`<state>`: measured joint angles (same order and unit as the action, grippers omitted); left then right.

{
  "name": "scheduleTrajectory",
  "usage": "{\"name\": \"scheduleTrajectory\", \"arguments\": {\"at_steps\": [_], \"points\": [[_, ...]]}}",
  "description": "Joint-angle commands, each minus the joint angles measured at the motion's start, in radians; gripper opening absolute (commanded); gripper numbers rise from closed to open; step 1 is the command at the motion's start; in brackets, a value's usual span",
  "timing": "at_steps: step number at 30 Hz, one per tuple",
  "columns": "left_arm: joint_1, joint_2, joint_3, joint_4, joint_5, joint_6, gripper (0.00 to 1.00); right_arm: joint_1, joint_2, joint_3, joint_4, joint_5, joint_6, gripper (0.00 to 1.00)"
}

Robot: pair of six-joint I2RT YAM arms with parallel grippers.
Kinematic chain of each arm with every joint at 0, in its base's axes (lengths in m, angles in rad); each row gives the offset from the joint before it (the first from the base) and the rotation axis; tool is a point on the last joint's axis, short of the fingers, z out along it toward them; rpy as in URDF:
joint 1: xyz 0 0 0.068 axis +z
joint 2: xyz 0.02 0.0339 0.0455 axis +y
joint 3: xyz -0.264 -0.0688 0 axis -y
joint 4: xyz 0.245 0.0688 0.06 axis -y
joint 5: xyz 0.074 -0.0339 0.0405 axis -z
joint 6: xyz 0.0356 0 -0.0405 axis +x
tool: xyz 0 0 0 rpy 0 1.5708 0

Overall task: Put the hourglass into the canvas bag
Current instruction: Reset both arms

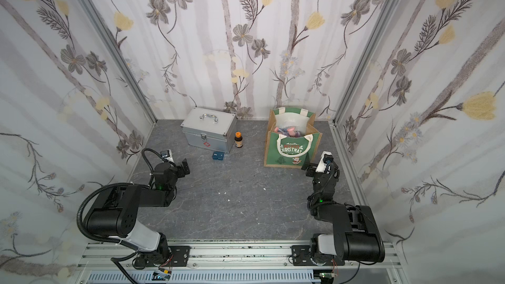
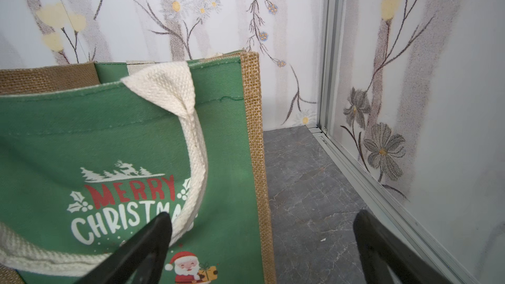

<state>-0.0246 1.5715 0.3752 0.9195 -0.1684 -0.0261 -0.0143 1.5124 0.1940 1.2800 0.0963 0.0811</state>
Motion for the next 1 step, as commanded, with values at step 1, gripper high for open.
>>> {"name": "scheduleTrajectory", "arguments": {"at_steps": [1], "points": [[0.0, 0.0, 0.002, 0.024, 0.0, -0.005, 1.0, -0.001, -0.001, 0.001, 0.028, -0.032, -0.021, 1.0]]}}
